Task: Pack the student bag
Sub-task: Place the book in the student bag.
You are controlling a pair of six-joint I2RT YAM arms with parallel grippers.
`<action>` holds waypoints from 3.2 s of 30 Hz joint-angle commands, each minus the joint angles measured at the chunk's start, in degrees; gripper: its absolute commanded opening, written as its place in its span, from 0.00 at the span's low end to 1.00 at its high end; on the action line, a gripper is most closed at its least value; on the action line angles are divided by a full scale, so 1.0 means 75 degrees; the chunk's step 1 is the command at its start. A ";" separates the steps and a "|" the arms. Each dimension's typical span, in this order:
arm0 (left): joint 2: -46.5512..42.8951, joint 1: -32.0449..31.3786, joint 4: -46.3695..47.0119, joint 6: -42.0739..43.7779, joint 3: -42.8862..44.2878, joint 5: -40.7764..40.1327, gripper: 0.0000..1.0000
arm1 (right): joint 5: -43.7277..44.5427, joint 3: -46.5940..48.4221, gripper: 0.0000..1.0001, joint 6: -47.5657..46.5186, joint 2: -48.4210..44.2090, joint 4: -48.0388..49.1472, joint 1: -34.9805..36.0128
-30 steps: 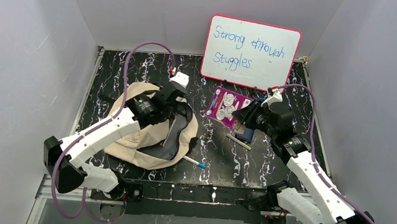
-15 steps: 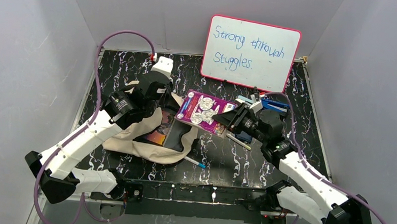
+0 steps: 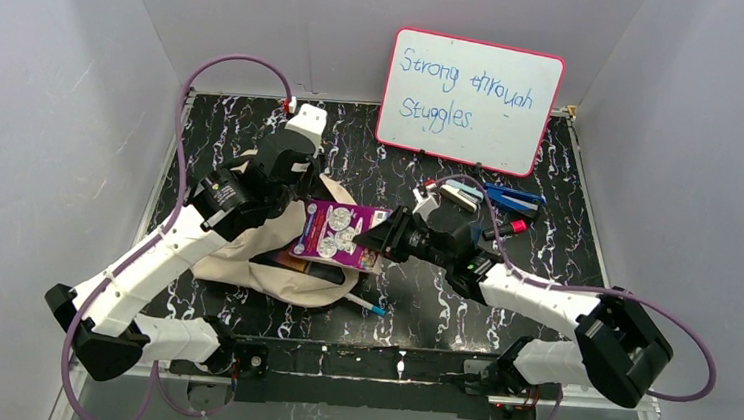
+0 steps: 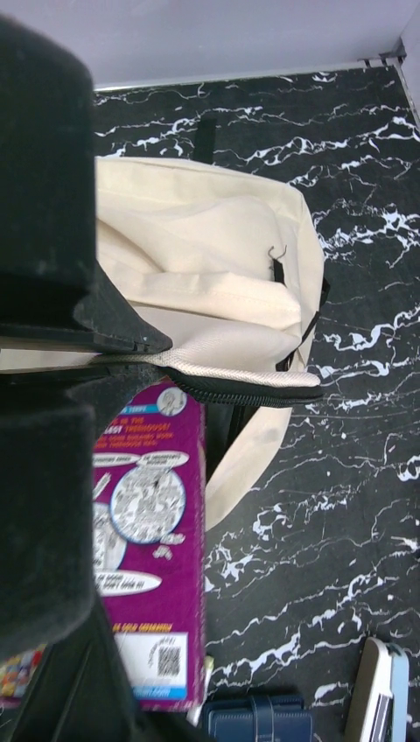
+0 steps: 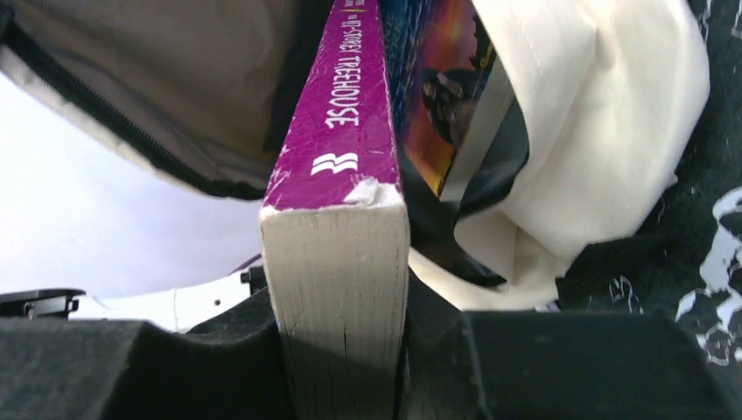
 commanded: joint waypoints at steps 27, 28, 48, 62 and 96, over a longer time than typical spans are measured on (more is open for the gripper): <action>-0.0205 0.0004 0.0067 0.0027 0.0823 0.0785 0.00 | 0.1408 0.3451 0.00 0.1572 0.5185 0.5211 0.1011; -0.0205 0.0002 0.0049 0.0030 0.0831 0.0789 0.00 | 0.1485 0.3525 0.00 0.1544 0.5290 0.5205 0.1054; -0.0256 0.0011 -0.0038 0.0124 0.0794 0.0879 0.00 | 0.3484 0.3999 0.04 0.0827 0.6529 0.4736 0.1887; -0.0392 0.0008 0.0004 0.0092 0.0604 0.0931 0.00 | 0.3881 0.4039 0.77 -0.0378 0.5973 0.3365 0.1887; -0.0322 0.0002 0.0215 0.0011 0.0313 0.1355 0.00 | 0.5641 0.1309 0.88 -0.1629 0.1951 0.1337 0.1887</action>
